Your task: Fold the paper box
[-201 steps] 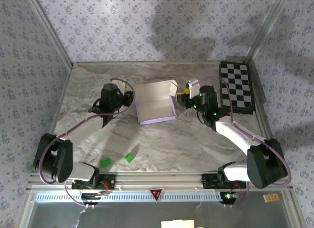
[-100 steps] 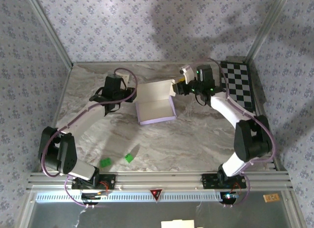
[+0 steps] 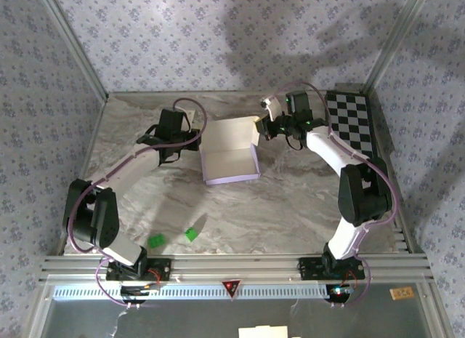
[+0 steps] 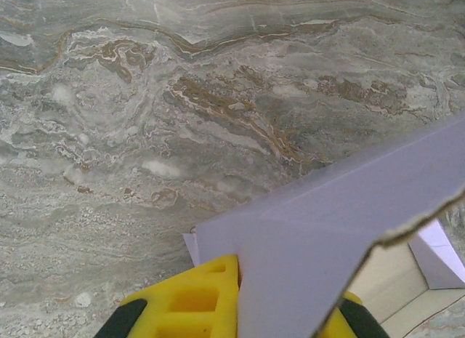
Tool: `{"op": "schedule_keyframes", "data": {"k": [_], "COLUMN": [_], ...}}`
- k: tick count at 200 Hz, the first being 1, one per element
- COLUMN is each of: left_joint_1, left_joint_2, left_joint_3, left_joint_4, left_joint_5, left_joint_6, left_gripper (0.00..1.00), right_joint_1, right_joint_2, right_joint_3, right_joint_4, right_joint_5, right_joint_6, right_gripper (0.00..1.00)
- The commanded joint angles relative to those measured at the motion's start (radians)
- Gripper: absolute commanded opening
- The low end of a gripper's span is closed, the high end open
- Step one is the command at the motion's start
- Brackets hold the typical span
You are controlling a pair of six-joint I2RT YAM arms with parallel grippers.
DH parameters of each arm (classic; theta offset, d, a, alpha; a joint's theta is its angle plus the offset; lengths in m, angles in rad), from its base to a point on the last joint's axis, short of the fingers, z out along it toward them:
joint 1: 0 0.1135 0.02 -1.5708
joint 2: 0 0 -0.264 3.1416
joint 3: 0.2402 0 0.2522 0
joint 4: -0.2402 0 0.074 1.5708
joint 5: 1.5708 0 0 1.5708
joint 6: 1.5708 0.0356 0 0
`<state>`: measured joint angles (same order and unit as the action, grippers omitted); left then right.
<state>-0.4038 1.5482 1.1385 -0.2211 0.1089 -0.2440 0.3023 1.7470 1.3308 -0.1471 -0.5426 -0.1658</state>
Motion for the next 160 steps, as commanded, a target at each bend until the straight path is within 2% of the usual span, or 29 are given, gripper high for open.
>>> {"op": "schedule_keyframes", "data": {"k": [1, 16, 53, 104, 160], "left_joint_1": [0.004, 0.004, 0.004, 0.004, -0.003], "left_joint_2": [0.018, 0.024, 0.022, 0.002, 0.007], "left_joint_3": [0.047, 0.05, 0.036, 0.041, 0.002], "left_joint_4": [-0.006, 0.003, 0.04, 0.091, 0.16], "left_joint_5": [0.035, 0.042, 0.041, 0.02, 0.038], "left_joint_6": [-0.017, -0.024, -0.044, -0.045, -0.063], "left_gripper": [0.07, 0.06, 0.04, 0.01, 0.0], "right_joint_1": [0.015, 0.028, 0.086, 0.182, 0.298], "right_joint_2": [0.013, 0.006, -0.034, -0.114, -0.131], "right_joint_3": [0.018, 0.008, -0.042, -0.174, -0.278], "right_joint_4": [-0.043, -0.029, 0.035, 0.232, 0.451], "right_joint_5": [0.004, 0.039, 0.203, 0.527, 0.768], "right_joint_6": [0.005, 0.026, 0.114, 0.258, 0.358], "right_gripper": [0.03, 0.0, 0.0, 0.0, 0.0]}}
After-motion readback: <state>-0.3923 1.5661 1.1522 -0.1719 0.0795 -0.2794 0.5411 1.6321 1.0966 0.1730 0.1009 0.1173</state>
